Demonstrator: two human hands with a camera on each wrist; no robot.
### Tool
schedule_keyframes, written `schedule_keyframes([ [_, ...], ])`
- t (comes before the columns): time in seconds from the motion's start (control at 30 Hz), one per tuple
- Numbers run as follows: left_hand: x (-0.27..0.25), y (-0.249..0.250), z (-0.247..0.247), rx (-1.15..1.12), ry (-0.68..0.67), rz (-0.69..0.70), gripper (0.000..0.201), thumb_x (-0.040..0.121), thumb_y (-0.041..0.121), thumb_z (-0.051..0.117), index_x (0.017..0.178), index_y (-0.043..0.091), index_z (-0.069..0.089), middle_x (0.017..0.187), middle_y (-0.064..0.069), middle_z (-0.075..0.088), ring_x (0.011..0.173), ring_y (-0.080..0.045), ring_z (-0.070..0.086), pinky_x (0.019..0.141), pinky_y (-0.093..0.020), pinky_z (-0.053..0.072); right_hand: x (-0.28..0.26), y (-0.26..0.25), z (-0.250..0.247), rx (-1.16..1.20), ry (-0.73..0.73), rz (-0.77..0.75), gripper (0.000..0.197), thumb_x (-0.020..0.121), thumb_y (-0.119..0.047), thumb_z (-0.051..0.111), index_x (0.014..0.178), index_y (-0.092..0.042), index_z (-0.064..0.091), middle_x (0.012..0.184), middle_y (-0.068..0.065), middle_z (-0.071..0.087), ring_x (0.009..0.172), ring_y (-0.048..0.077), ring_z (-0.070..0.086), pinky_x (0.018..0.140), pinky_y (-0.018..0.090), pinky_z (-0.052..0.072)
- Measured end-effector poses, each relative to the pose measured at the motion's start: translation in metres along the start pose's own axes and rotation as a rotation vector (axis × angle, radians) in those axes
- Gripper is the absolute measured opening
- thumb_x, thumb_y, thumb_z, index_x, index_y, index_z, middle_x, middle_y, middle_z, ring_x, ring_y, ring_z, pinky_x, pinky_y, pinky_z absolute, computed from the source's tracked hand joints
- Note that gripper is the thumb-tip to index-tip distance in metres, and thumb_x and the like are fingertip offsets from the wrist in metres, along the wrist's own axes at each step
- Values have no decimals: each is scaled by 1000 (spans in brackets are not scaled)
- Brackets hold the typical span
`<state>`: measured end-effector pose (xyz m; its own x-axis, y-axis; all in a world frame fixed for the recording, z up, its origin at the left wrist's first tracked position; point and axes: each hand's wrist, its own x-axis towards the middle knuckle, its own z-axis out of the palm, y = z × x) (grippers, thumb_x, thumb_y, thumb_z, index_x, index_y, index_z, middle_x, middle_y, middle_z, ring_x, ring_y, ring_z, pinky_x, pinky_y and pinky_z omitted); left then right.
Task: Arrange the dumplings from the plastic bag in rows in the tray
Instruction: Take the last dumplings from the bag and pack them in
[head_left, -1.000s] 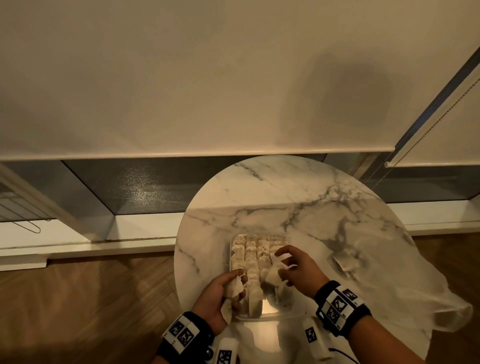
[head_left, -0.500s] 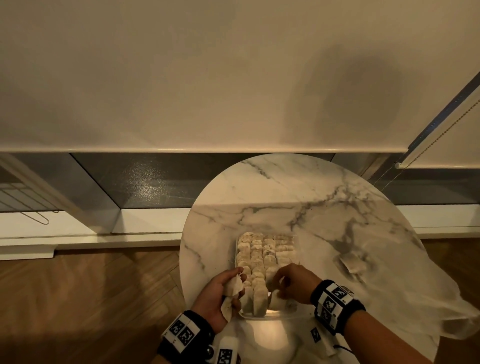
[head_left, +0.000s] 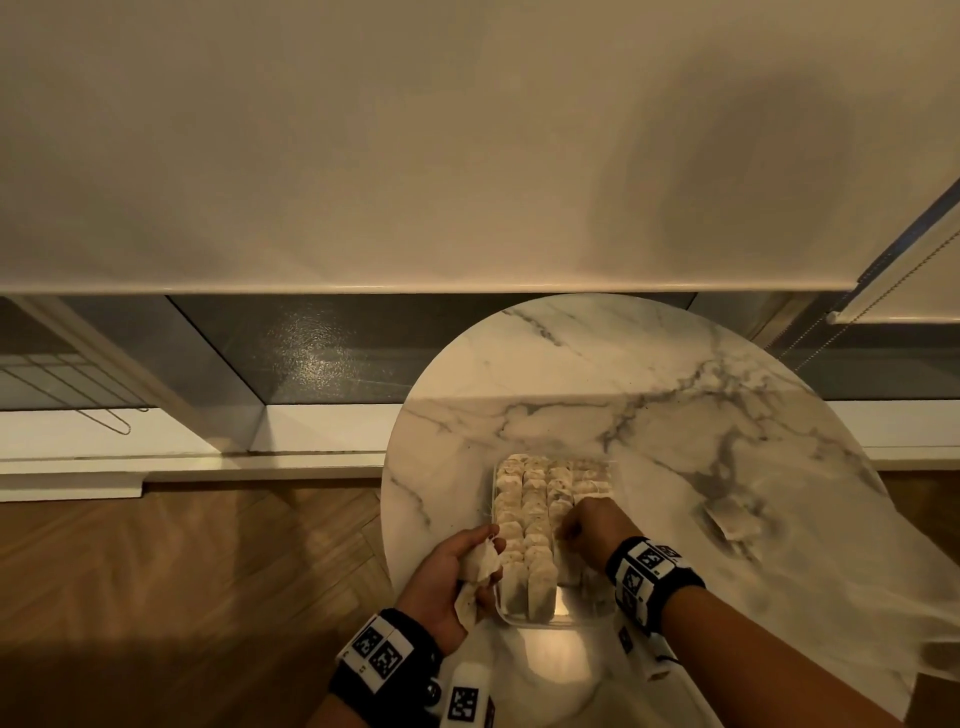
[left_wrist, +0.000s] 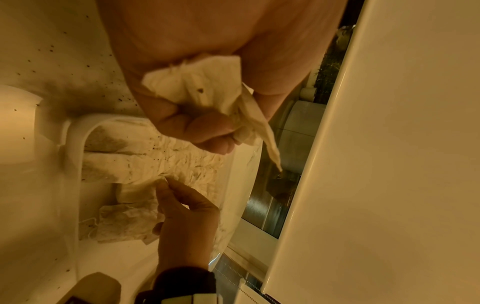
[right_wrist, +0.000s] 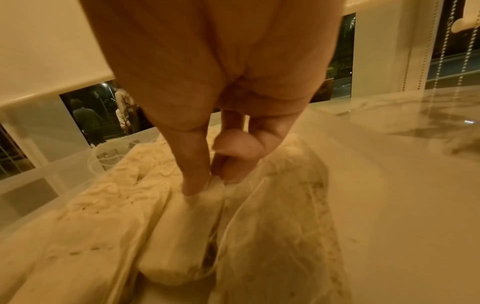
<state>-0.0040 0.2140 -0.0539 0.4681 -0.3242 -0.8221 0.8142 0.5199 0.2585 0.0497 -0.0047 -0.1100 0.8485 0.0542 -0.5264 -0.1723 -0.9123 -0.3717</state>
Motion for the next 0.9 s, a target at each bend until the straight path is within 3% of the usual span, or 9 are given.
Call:
schedule_keyframes([
  [0.1, 0, 1, 1, -8, 1, 2, 13, 81, 25, 70, 87, 13, 72, 78, -2, 63, 52, -13, 55, 36, -19, 37, 3, -1, -1, -8, -9, -8, 15, 83, -21, 72, 96, -24, 78, 102, -3, 73, 95, 11, 66, 85, 19, 49],
  [0.2, 4, 0, 0, 10, 31, 7, 15, 78, 25, 72, 89, 15, 72, 83, -1, 64, 56, -14, 55, 36, -19, 38, 1, 0, -4, 34, 10, 2, 21, 79, -20, 76, 100, -24, 75, 94, -4, 67, 87, 10, 62, 76, 18, 46],
  [0.33, 4, 0, 2, 3, 27, 13, 19, 74, 24, 73, 91, 15, 70, 83, -1, 64, 56, -14, 55, 36, -19, 37, -10, 5, -10, 63, 76, 51, 13, 81, -16, 70, 84, -28, 67, 90, -4, 65, 80, 10, 60, 64, 14, 41],
  [0.47, 4, -2, 6, -37, 22, 14, 28, 69, 26, 72, 94, 11, 69, 83, -6, 64, 58, -18, 55, 39, -19, 36, -23, 6, -4, 62, -23, 64, 10, 86, -19, 63, 89, -22, 72, 91, -4, 67, 82, 9, 60, 63, 13, 41],
  [0.6, 4, -4, 7, -86, 20, 14, 38, 86, 36, 53, 106, 8, 69, 85, -11, 62, 63, -24, 56, 45, -22, 37, -31, 6, 7, 101, -109, 39, 24, 89, -28, 64, 112, -23, 70, 111, -2, 69, 101, 12, 63, 87, 22, 51],
  [0.67, 1, -4, 10, -92, -2, 32, 39, 84, 32, 49, 106, 7, 70, 86, -12, 62, 64, -25, 55, 47, -22, 36, -37, 6, 5, 139, -90, 31, 24, 90, -30, 63, 114, -25, 68, 112, -4, 68, 100, 10, 62, 90, 24, 51],
  [0.77, -6, -6, 18, -61, -13, 72, 38, 86, 23, 42, 111, 7, 67, 93, -13, 62, 64, -24, 54, 45, -21, 35, -54, -7, -9, 274, 45, -92, 16, 93, -40, 61, 98, -28, 71, 95, -12, 70, 84, 0, 62, 80, 21, 51],
  [0.83, -7, -7, 23, -33, -19, 99, 36, 90, 18, 39, 114, 9, 64, 99, -16, 65, 64, -24, 57, 42, -21, 36, -69, -23, -21, 508, 87, -147, 24, 93, -45, 62, 87, -25, 72, 84, -7, 72, 75, 4, 66, 70, 23, 54],
  [0.9, -8, -9, 27, -3, -33, 138, 34, 94, 12, 40, 119, 10, 63, 103, -18, 69, 63, -24, 61, 39, -21, 37, -84, -40, -35, 717, 16, -144, 34, 89, -51, 64, 81, -18, 72, 77, 0, 72, 72, 15, 70, 59, 28, 55],
])
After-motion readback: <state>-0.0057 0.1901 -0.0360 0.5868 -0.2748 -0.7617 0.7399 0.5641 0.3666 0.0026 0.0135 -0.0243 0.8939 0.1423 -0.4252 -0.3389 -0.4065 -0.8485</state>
